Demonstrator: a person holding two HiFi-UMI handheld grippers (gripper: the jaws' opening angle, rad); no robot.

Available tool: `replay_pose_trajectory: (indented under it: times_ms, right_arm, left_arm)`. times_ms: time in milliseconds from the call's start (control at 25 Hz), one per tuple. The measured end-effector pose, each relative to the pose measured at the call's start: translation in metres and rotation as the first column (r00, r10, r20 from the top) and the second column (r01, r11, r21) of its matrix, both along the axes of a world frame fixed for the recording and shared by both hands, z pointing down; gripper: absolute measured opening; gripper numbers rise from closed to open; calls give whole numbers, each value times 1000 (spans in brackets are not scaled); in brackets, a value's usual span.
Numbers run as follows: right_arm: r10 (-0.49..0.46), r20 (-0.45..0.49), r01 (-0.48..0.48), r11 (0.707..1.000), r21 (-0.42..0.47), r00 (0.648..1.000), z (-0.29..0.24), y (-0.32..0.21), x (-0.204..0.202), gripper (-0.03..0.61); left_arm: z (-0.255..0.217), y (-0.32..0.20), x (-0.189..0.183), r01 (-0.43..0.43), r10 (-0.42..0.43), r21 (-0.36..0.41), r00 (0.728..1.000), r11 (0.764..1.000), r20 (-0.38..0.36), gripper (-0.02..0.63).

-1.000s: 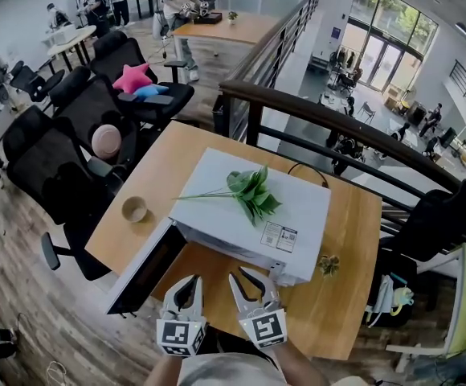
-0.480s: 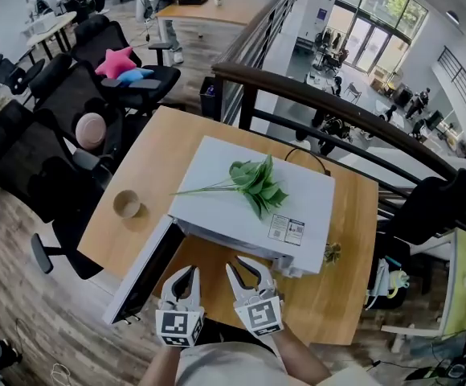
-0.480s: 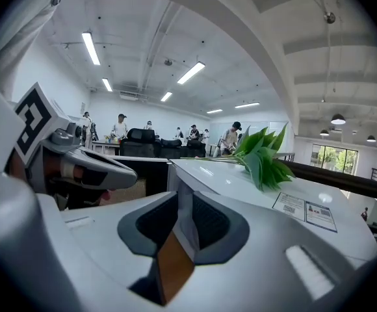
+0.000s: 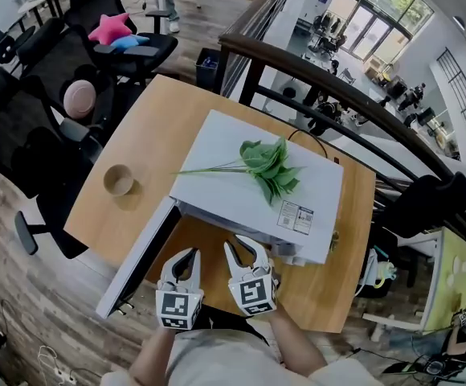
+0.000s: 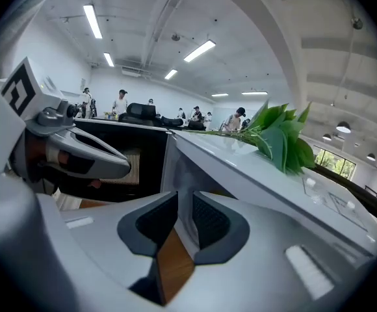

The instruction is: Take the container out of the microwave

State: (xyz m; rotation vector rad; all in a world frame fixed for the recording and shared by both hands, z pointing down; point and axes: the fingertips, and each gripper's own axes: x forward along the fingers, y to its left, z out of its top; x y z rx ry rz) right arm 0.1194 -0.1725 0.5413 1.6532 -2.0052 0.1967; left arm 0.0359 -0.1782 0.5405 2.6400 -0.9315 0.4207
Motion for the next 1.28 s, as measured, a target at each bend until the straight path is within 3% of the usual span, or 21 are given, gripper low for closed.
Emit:
replay_pose_trajectory:
  times_ms: [520,800,1280]
  right_arm:
    - [-50,-112,38,993,-111,992,41,-25,3,94]
    - [-83,-216,53,988,-143,973,59,-42,9,98]
    - [-128,-296,72,978,-195,946,79,-60,14,101]
  left_arm:
    - [37,-6,-10,15,-14,-38,999,999,31,3]
    - [54,-9,-12,28,-26,-57,999,998,34,3]
    - [65,-18,-18,40,-37,-68,998,997,45,3]
